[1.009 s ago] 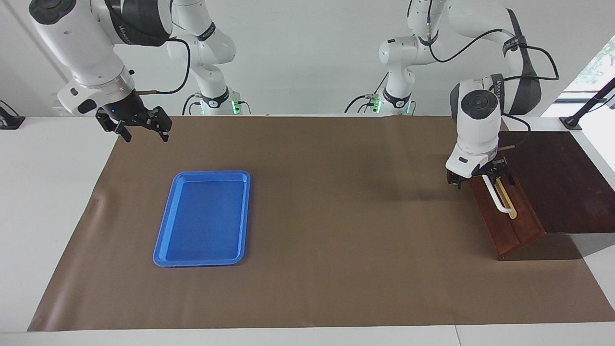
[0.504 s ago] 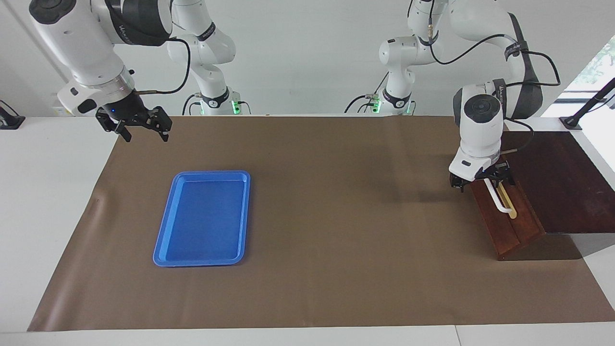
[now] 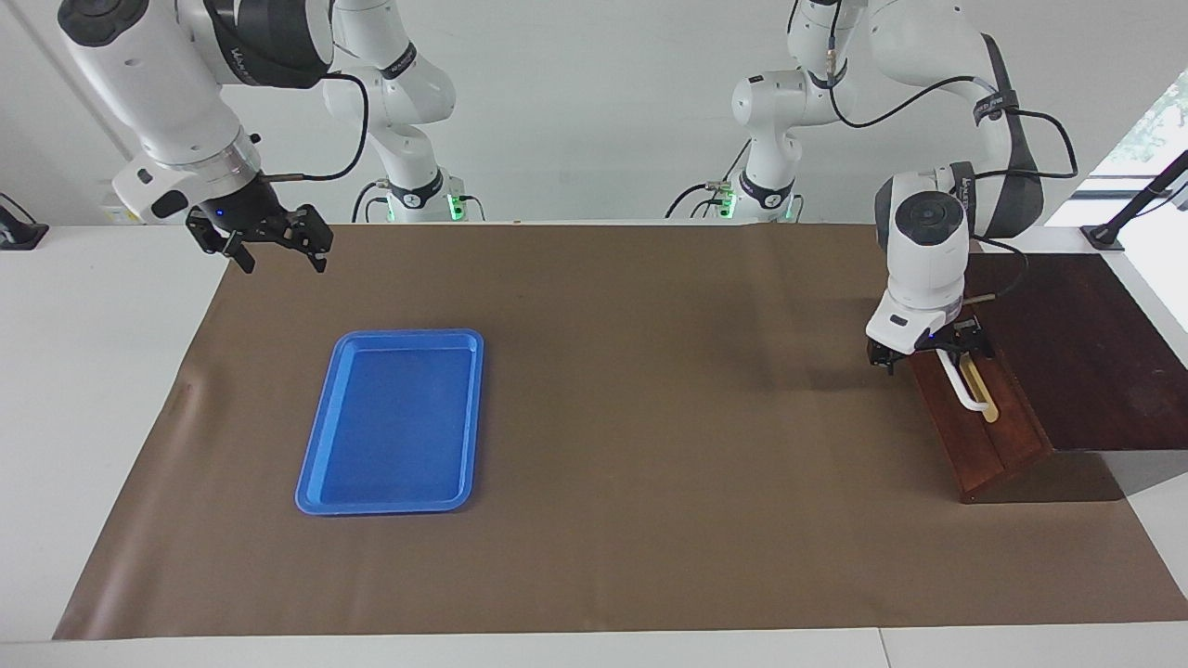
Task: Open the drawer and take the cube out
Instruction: 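Pull the white drawer handle outward with the left gripper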
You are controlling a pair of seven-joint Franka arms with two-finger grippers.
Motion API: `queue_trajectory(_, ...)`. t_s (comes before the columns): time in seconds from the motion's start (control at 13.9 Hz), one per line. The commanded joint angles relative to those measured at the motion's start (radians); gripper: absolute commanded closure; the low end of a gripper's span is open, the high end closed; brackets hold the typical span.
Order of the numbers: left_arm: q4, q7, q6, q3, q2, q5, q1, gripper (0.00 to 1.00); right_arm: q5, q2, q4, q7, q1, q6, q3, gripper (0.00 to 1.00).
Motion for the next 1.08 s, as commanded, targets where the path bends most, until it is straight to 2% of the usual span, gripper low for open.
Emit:
queue_trajectory(0.0, -0.022, -0.016, 0.049, -0.004, 0.013, 0.015, 0.006, 0.00, -0.011, -0.028, -0.038, -0.011, -0.006, 0.023, 0.008, 0.00)
queue_trajectory(0.58, -0.008, -0.096, 0.051, -0.018, 0.025, 0.004, -0.017, 0.00, -0.011, -0.030, -0.038, -0.011, 0.000, 0.022, 0.008, 0.00)
queue_trajectory(1.01, 0.008, -0.156, 0.039, -0.030, 0.028, -0.091, -0.074, 0.00, -0.011, -0.030, -0.038, -0.011, 0.000, 0.022, 0.010, 0.00)
